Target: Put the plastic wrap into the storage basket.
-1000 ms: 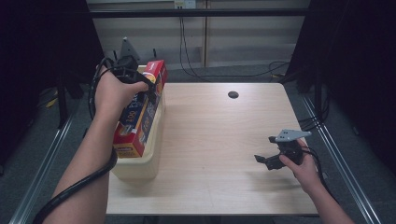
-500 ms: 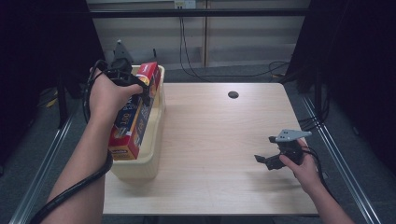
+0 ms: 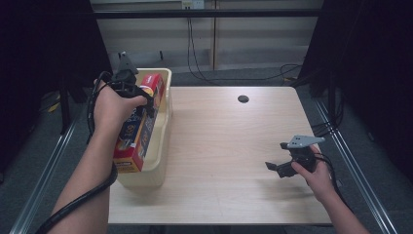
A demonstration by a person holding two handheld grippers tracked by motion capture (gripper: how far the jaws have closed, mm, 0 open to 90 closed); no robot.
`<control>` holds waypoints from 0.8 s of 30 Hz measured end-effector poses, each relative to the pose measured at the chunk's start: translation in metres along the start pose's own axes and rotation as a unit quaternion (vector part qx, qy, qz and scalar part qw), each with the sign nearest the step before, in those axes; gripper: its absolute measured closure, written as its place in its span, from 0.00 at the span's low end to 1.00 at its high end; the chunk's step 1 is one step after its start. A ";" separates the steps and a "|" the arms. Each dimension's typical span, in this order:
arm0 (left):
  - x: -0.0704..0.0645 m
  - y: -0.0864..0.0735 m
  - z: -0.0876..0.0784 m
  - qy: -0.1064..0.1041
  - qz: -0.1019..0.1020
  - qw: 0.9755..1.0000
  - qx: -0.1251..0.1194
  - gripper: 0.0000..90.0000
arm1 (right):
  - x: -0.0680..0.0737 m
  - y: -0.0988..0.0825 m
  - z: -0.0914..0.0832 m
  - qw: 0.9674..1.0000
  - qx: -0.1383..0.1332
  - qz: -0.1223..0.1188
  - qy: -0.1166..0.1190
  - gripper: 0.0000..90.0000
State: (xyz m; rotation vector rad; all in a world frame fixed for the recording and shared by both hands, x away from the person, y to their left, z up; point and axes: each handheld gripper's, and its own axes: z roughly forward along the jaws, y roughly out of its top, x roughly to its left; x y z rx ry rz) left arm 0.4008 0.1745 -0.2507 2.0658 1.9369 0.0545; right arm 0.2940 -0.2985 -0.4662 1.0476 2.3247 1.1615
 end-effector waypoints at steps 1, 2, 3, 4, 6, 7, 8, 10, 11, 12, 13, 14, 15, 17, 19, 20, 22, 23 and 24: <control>0.001 0.000 0.001 0.001 0.005 1.000 0.003 0.45 | 0.000 0.000 0.000 1.000 0.000 0.000 0.001 0.02; 0.001 -0.001 0.002 0.000 0.000 1.000 0.002 0.45 | 0.000 0.000 0.000 1.000 0.000 0.000 0.000 0.02; 0.001 -0.001 0.004 0.001 0.000 1.000 0.004 0.45 | 0.000 0.000 0.000 1.000 0.000 -0.001 0.000 0.02; 0.001 -0.001 0.005 0.001 0.000 1.000 0.005 0.45 | 0.000 0.000 0.000 1.000 0.001 0.000 0.001 0.02; 0.002 -0.001 0.008 0.000 -0.002 1.000 0.006 0.45 | 0.000 0.000 0.001 1.000 0.000 -0.001 -0.001 0.02; 0.002 -0.001 0.009 -0.001 -0.005 1.000 0.007 0.45 | 0.000 0.000 0.001 1.000 0.001 -0.002 0.000 0.02; 0.003 -0.001 0.010 0.000 -0.003 1.000 0.007 0.45 | 0.000 0.000 0.001 1.000 0.000 -0.003 -0.001 0.02; 0.003 -0.001 0.013 0.000 -0.002 1.000 0.008 0.45 | 0.000 0.000 0.001 1.000 0.000 -0.002 0.000 0.02; 0.003 -0.001 0.014 0.000 -0.003 1.000 0.008 0.45 | 0.000 0.000 0.001 1.000 0.000 -0.002 0.000 0.02; 0.004 -0.001 0.015 0.001 -0.002 1.000 0.009 0.45 | 0.000 0.000 0.001 1.000 0.000 -0.001 0.000 0.02; 0.004 -0.002 0.017 0.001 -0.004 1.000 0.010 0.45 | 0.000 0.000 0.001 1.000 0.000 -0.001 0.000 0.02; 0.004 -0.002 0.018 0.001 -0.005 1.000 0.012 0.45 | 0.000 0.000 0.001 1.000 0.001 -0.001 0.000 0.02; 0.004 -0.002 0.019 0.000 -0.005 1.000 0.012 0.45 | 0.000 0.000 0.001 1.000 0.002 -0.001 0.000 0.02; 0.004 -0.003 0.021 0.003 -0.005 1.000 0.015 0.45 | 0.000 0.000 0.001 1.000 0.000 -0.001 -0.001 0.02; 0.005 -0.003 0.023 0.003 -0.002 1.000 0.017 0.45 | 0.000 0.000 0.001 1.000 0.000 -0.001 -0.001 0.02; 0.005 -0.004 0.024 0.002 -0.006 1.000 0.017 0.45 | 0.001 0.000 0.001 1.000 0.001 -0.002 -0.001 0.02; 0.005 -0.004 0.026 0.003 -0.005 1.000 0.017 0.45 | 0.001 0.000 0.001 1.000 0.001 -0.002 -0.002 0.02; 0.005 -0.005 0.026 0.004 -0.005 1.000 0.017 0.45 | 0.001 0.000 0.001 1.000 0.000 -0.002 -0.002 0.02; 0.006 -0.005 0.027 0.003 -0.005 1.000 0.018 0.45 | 0.001 0.000 0.001 1.000 -0.001 -0.003 -0.001 0.02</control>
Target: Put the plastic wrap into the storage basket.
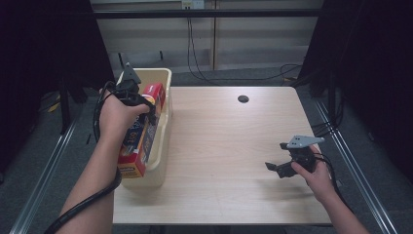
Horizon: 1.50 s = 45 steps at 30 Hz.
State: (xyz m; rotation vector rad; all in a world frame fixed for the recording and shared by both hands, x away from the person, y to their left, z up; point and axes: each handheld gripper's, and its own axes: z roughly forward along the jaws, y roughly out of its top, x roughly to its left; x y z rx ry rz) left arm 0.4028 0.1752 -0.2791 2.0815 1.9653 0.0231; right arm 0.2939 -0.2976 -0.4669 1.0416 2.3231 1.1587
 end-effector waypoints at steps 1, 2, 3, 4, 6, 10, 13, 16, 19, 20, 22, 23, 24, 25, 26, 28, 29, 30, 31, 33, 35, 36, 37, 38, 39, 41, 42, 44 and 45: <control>0.000 0.000 0.001 0.002 -0.002 1.000 0.000 0.45 | 0.000 0.000 0.000 1.000 0.000 0.000 0.000 0.02; 0.001 -0.001 0.002 0.001 -0.002 1.000 0.001 0.45 | 0.000 0.000 0.000 1.000 0.000 0.000 0.000 0.02; 0.001 -0.001 0.002 0.002 -0.003 1.000 0.004 0.45 | 0.000 0.000 0.000 1.000 0.001 0.000 -0.001 0.02; 0.002 -0.001 0.003 0.000 -0.004 1.000 0.006 0.45 | 0.000 0.000 0.000 1.000 0.000 0.000 -0.002 0.02; 0.003 -0.002 0.006 0.000 -0.003 1.000 0.008 0.45 | 0.000 0.000 0.000 1.000 0.000 0.000 -0.001 0.02; 0.006 -0.003 0.012 0.002 -0.004 1.000 0.010 0.45 | 0.000 0.000 0.000 1.000 0.002 -0.001 0.002 0.02; 0.007 -0.003 0.015 -0.001 -0.007 1.000 0.012 0.45 | 0.000 0.000 0.001 1.000 0.002 0.000 0.002 0.02; 0.008 -0.003 0.018 -0.002 -0.009 1.000 0.014 0.45 | 0.000 0.000 0.001 1.000 0.004 0.001 0.000 0.02; 0.009 -0.004 0.020 0.002 -0.010 1.000 0.017 0.45 | 0.001 0.000 0.001 1.000 0.003 0.001 0.001 0.02; 0.009 -0.003 0.021 0.004 -0.010 1.000 0.018 0.45 | 0.001 0.000 0.002 1.000 0.004 0.000 0.002 0.02; 0.008 -0.003 0.023 0.003 -0.013 1.000 0.019 0.45 | 0.001 0.000 0.002 1.000 0.004 0.000 0.002 0.02; 0.008 -0.004 0.024 0.005 -0.014 1.000 0.017 0.45 | 0.001 0.000 0.001 1.000 0.004 0.000 0.002 0.02; 0.008 -0.004 0.025 0.005 -0.012 1.000 0.020 0.45 | 0.001 0.000 0.001 1.000 0.004 0.000 0.001 0.02; 0.007 -0.004 0.026 0.005 -0.013 1.000 0.019 0.45 | 0.001 0.000 0.001 1.000 0.004 0.000 -0.001 0.02; 0.007 -0.004 0.028 0.007 -0.012 1.000 0.020 0.45 | 0.000 -0.001 0.002 1.000 0.004 0.000 -0.001 0.02; 0.006 -0.004 0.031 0.007 -0.011 1.000 0.021 0.45 | 0.000 -0.001 0.002 1.000 0.004 -0.002 -0.001 0.02; 0.006 -0.004 0.032 0.007 -0.010 1.000 0.023 0.45 | 0.000 -0.001 0.002 1.000 0.004 -0.001 -0.002 0.02; 0.006 -0.004 0.033 0.007 -0.010 1.000 0.023 0.45 | 0.000 -0.001 0.002 1.000 0.003 -0.001 -0.002 0.02; 0.006 -0.003 0.033 0.009 -0.008 1.000 0.024 0.45 | 0.000 -0.001 0.002 1.000 0.004 0.000 -0.001 0.02; 0.006 -0.003 0.035 0.006 -0.015 1.000 0.021 0.45 | 0.000 -0.001 0.001 1.000 0.003 0.002 -0.002 0.02; 0.006 -0.002 0.036 0.012 -0.012 1.000 0.020 0.45 | 0.000 -0.001 0.001 1.000 0.004 0.003 -0.001 0.02; 0.006 -0.002 0.037 0.014 -0.009 1.000 0.020 0.45 | 0.000 -0.001 0.001 1.000 0.004 0.003 -0.001 0.02; 0.006 -0.002 0.037 0.015 -0.007 1.000 0.022 0.45 | 0.000 -0.001 0.001 1.000 0.003 0.003 0.000 0.02; 0.006 -0.002 0.038 0.009 -0.009 1.000 0.023 0.45 | 0.000 -0.001 0.001 1.000 0.003 0.003 -0.001 0.02; 0.005 -0.002 0.038 0.011 -0.008 1.000 0.023 0.45 | 0.000 -0.001 0.002 1.000 0.004 0.003 -0.001 0.02; 0.005 -0.002 0.040 0.006 -0.011 1.000 0.024 0.45 | 0.000 -0.001 0.002 1.000 0.005 0.002 0.001 0.02; 0.005 -0.002 0.041 0.005 -0.010 1.000 0.026 0.45 | 0.000 -0.001 0.002 1.000 0.005 0.002 0.001 0.02; 0.005 -0.001 0.043 0.008 -0.011 1.000 0.026 0.45 | 0.000 -0.001 0.002 1.000 0.005 0.001 0.001 0.02; 0.005 -0.001 0.044 0.009 -0.012 1.000 0.027 0.45 | 0.000 -0.001 0.002 1.000 0.005 0.001 0.001 0.02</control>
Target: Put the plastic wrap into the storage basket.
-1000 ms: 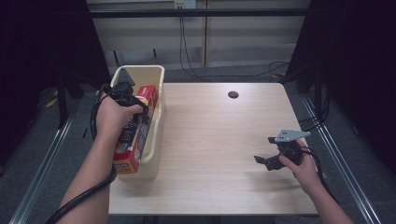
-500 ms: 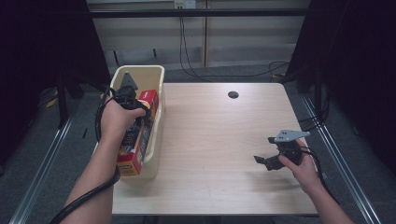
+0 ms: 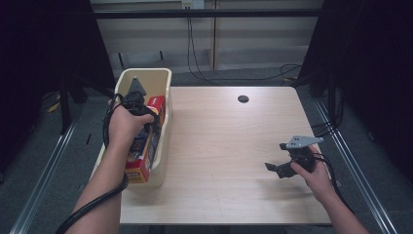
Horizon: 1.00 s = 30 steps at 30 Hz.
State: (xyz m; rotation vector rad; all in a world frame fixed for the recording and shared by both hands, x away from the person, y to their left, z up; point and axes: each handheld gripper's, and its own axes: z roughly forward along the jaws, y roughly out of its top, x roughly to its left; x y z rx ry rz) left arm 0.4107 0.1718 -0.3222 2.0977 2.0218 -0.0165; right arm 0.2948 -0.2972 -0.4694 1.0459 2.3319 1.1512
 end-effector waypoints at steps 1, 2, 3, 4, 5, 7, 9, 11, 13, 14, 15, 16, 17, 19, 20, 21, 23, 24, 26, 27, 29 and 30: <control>0.000 0.000 0.001 -0.002 0.000 1.000 0.001 0.45 | 0.000 0.000 0.000 1.000 -0.001 -0.001 0.000 0.02; 0.001 0.001 0.001 -0.001 0.000 1.000 0.003 0.45 | 0.000 0.000 0.000 1.000 0.000 -0.001 0.001 0.02; 0.001 0.001 0.002 -0.001 -0.001 1.000 0.001 0.45 | 0.000 0.000 0.000 1.000 0.001 0.000 0.002 0.02; 0.001 0.001 0.002 -0.002 -0.002 1.000 0.002 0.45 | 0.000 0.000 0.000 1.000 0.001 0.000 0.002 0.02; 0.002 0.001 0.002 -0.001 0.000 1.000 0.002 0.45 | 0.000 0.000 0.000 1.000 0.001 0.000 0.003 0.02; 0.003 0.001 0.003 -0.002 0.001 1.000 0.002 0.45 | 0.000 0.000 0.000 1.000 0.001 0.000 0.003 0.02; 0.004 0.001 0.004 -0.001 -0.002 1.000 0.001 0.44 | 0.000 0.000 0.000 1.000 0.002 0.001 0.002 0.02; 0.005 0.001 0.005 -0.003 0.004 1.000 0.002 0.44 | 0.000 0.000 0.000 1.000 0.001 0.001 0.004 0.02; 0.006 0.001 0.007 -0.003 0.003 1.000 0.003 0.44 | 0.000 0.000 0.000 1.000 0.001 0.001 0.002 0.02; 0.006 0.001 0.008 -0.002 0.005 1.000 0.002 0.44 | 0.000 0.000 0.000 1.000 0.001 0.001 0.002 0.02; 0.006 0.001 0.009 -0.001 0.006 1.000 0.003 0.44 | 0.000 0.000 0.000 1.000 0.001 -0.001 0.002 0.02; 0.006 0.001 0.009 0.000 0.004 1.000 0.002 0.44 | 0.000 0.000 0.000 1.000 0.001 -0.001 0.002 0.02; 0.007 0.001 0.010 0.000 0.007 1.000 0.006 0.44 | 0.000 0.000 0.000 1.000 0.001 -0.001 0.002 0.02; 0.007 0.000 0.011 0.000 0.003 1.000 0.005 0.44 | 0.000 0.000 0.000 1.000 0.002 -0.001 -0.001 0.02; 0.008 0.000 0.011 -0.005 0.002 1.000 0.006 0.44 | 0.000 0.000 0.000 1.000 0.003 -0.001 0.001 0.02; 0.008 0.000 0.011 -0.005 0.002 1.000 0.007 0.44 | 0.000 0.000 0.000 1.000 0.003 -0.001 0.001 0.02; 0.008 0.000 0.012 -0.001 0.001 1.000 0.006 0.44 | 0.000 0.000 0.000 1.000 0.002 -0.001 0.002 0.02; 0.008 0.000 0.013 -0.001 0.002 1.000 0.007 0.44 | 0.000 0.000 0.001 1.000 0.002 -0.002 0.003 0.02; 0.008 0.000 0.013 -0.001 0.001 1.000 0.007 0.44 | 0.000 0.000 0.000 1.000 0.003 -0.002 0.003 0.02; 0.009 0.000 0.014 -0.004 0.001 1.000 0.009 0.44 | 0.000 0.000 0.000 1.000 0.003 -0.002 0.003 0.02; 0.009 0.000 0.015 -0.004 0.003 1.000 0.011 0.44 | 0.000 0.000 0.000 1.000 0.002 -0.002 0.003 0.02; 0.009 0.000 0.015 -0.005 0.003 1.000 0.014 0.44 | 0.000 0.000 0.000 1.000 0.003 -0.002 0.001 0.02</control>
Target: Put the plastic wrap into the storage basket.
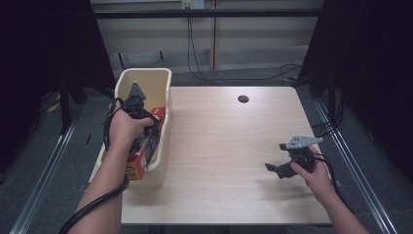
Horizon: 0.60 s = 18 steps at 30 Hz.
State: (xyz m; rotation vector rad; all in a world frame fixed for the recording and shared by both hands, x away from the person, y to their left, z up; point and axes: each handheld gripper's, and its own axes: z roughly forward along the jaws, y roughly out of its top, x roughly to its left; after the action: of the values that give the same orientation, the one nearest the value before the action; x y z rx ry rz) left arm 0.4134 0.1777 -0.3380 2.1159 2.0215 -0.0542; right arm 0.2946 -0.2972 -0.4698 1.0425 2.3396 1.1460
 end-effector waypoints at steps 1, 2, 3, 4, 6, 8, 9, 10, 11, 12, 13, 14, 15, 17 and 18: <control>-0.001 0.000 0.001 0.001 -0.001 1.000 -0.001 0.44 | 0.000 0.000 0.000 1.000 0.000 0.001 -0.002 0.02; -0.001 0.000 0.001 0.003 0.000 1.000 0.000 0.44 | 0.000 0.000 0.000 1.000 0.000 0.001 0.000 0.02; -0.001 0.000 0.001 0.004 0.001 1.000 -0.001 0.44 | 0.000 0.000 0.000 1.000 0.000 0.000 0.001 0.02; -0.001 0.000 0.001 0.001 0.002 1.000 0.000 0.44 | 0.000 0.000 0.000 1.000 0.000 0.000 0.002 0.02; 0.000 0.000 0.001 0.000 0.001 1.000 0.001 0.44 | 0.000 0.000 0.000 1.000 0.000 0.000 0.001 0.02; 0.000 0.000 0.001 0.000 -0.001 1.000 0.003 0.44 | 0.000 0.000 0.000 1.000 0.001 0.000 -0.002 0.02; 0.000 0.001 0.002 0.003 0.002 1.000 0.005 0.44 | 0.000 0.000 0.000 1.000 0.000 0.001 -0.003 0.02; 0.000 0.001 0.002 0.002 -0.001 1.000 0.005 0.44 | 0.000 0.000 0.000 1.000 -0.001 0.001 -0.002 0.02; 0.000 0.001 0.002 0.002 0.001 1.000 0.007 0.44 | 0.000 0.000 0.000 1.000 -0.001 0.001 -0.002 0.02; -0.001 0.001 0.002 0.004 0.001 1.000 0.007 0.44 | 0.000 0.000 0.000 1.000 0.000 0.001 -0.003 0.02; -0.001 0.001 0.002 0.004 0.000 1.000 0.007 0.43 | 0.000 0.000 0.000 1.000 0.000 0.000 -0.002 0.02; -0.002 0.001 0.002 0.007 -0.002 1.000 0.010 0.43 | 0.000 0.000 0.000 1.000 0.000 0.001 -0.002 0.02; -0.001 0.001 0.003 0.004 -0.002 1.000 0.017 0.43 | 0.000 0.000 0.000 1.000 0.000 0.002 -0.002 0.02; -0.001 0.002 0.001 -0.006 -0.006 1.000 0.007 0.42 | 0.000 -0.001 -0.001 1.000 0.000 0.002 -0.002 0.02; -0.002 0.001 -0.003 -0.008 -0.004 1.000 -0.015 0.40 | 0.000 -0.001 -0.002 1.000 0.000 0.001 -0.001 0.02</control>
State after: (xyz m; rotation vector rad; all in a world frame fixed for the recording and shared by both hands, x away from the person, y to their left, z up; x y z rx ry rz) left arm 0.4142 0.1767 -0.3349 2.0830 2.0100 -0.0415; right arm 0.2933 -0.2985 -0.4694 1.0464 2.3361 1.1453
